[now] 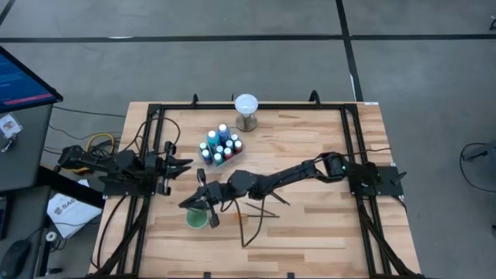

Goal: Pick & Place Paint Supplies
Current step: Put the golden paint brush into the green cup, then put the black paint brush into the green cup

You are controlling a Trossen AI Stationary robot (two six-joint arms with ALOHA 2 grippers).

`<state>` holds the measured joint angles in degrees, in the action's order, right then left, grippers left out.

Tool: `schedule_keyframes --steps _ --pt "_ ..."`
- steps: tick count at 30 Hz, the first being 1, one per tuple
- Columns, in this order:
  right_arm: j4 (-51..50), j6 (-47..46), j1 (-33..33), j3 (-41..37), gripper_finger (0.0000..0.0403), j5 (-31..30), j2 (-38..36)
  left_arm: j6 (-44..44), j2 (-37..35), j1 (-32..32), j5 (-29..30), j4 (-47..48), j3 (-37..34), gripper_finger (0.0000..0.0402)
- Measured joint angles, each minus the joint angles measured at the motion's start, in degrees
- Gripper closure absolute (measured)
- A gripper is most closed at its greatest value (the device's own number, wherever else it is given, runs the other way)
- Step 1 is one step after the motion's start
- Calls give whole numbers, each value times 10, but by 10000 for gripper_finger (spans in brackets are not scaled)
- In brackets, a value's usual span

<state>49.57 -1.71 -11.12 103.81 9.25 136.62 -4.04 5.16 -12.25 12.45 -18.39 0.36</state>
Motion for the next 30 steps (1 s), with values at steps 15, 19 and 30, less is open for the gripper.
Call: schedule_keyframes --steps 15,19,30 --pt "-61 17 0 0 399 -8 15 0 6 0 0 -1 0 401" --pt "-106 17 0 -1 385 -8 15 0 6 0 -1 -2 0 401" --pt "-234 -17 -1 -1 309 -4 -15 0 6 0 -3 -8 0 401"
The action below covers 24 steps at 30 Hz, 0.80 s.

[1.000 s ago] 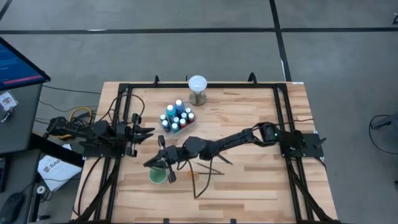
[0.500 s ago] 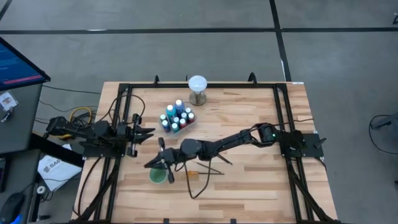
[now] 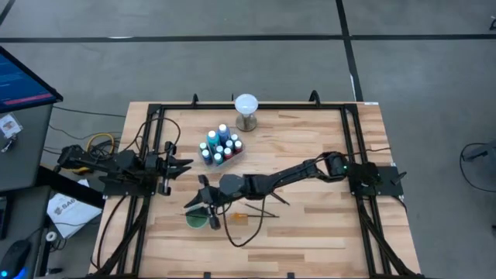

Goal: Pick & Place Paint Supplies
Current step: Put the black paint brush into the green cup

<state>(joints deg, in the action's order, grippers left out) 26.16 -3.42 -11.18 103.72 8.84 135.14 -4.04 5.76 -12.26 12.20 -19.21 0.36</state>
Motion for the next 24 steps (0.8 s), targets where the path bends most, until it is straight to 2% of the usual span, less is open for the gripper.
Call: schedule_keyframes --steps 6,10,18,21,24 --pt "-209 11 0 0 251 0 -105 0 0 0 0 -2 0 401" --pt "-380 -4 2 0 223 -44 -187 0 0 0 0 -3 0 401" --pt "-688 -108 19 0 222 -186 -296 0 0 0 1 -3 0 401" --pt "-789 -158 31 0 225 -218 -313 0 0 0 1 -3 0 401" --pt "-875 -202 44 0 221 -224 -311 0 0 0 3 -4 0 401"
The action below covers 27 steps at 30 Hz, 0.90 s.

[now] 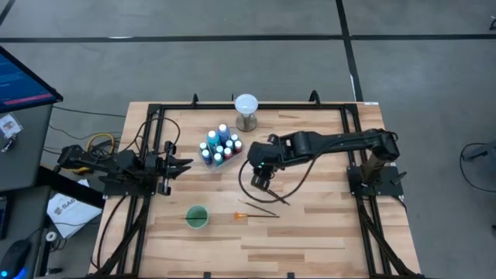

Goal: Pick & Place Paint Supplies
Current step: Put the black paint brush into the green cup

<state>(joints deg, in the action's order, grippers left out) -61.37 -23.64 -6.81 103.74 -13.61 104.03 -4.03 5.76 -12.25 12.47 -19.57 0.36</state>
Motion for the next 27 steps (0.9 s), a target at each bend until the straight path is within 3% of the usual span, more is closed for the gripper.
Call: schedule_keyframes --steps 6,10,16,21,27 --pt "-74 -12 15 -1 182 -8 48 0 0 0 0 -1 0 401" --pt "-71 -3 16 -1 161 32 104 0 1 0 0 -5 0 401" --pt "-12 16 16 0 158 126 187 0 12 0 -1 -10 0 401" --pt "10 17 13 0 159 128 243 0 25 0 -2 -18 0 401" --pt "33 27 20 -1 159 132 261 0 32 0 -2 -15 0 401"
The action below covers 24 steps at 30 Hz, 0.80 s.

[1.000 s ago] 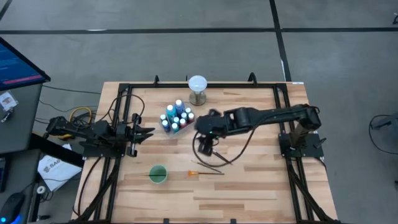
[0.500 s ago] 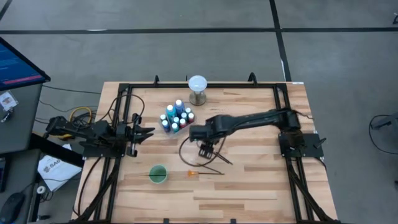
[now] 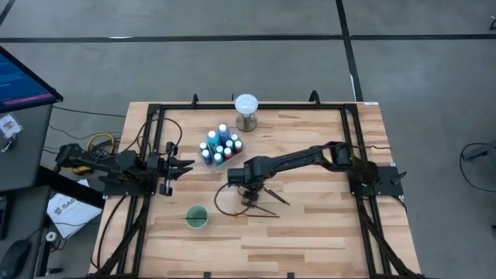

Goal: Pick & Place Paint Supplies
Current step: Put the black paint brush into the green cup

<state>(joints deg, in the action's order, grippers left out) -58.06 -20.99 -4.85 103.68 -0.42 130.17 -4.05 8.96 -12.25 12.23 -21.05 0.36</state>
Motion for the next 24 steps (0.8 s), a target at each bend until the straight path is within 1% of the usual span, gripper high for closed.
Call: schedule_keyframes --steps 1,3,5,10,14,16,18,24 --pt "-22 0 2 -3 159 0 0 0 3 0 0 -3 0 401" --pt "7 0 6 3 159 0 5 0 5 0 0 0 0 401" --pt "-30 0 10 0 159 -3 3 0 12 0 1 -6 0 401" --pt "-25 4 20 2 160 -3 19 0 20 0 2 -7 0 401" --pt "-24 5 20 2 176 5 20 0 27 0 2 -8 0 401" --pt "-21 0 19 2 197 4 20 0 28 0 2 -7 0 401" --pt "-24 -13 19 2 232 2 20 0 31 0 2 -10 0 401" --pt "-39 -16 20 2 368 2 21 0 33 0 1 -10 0 401"
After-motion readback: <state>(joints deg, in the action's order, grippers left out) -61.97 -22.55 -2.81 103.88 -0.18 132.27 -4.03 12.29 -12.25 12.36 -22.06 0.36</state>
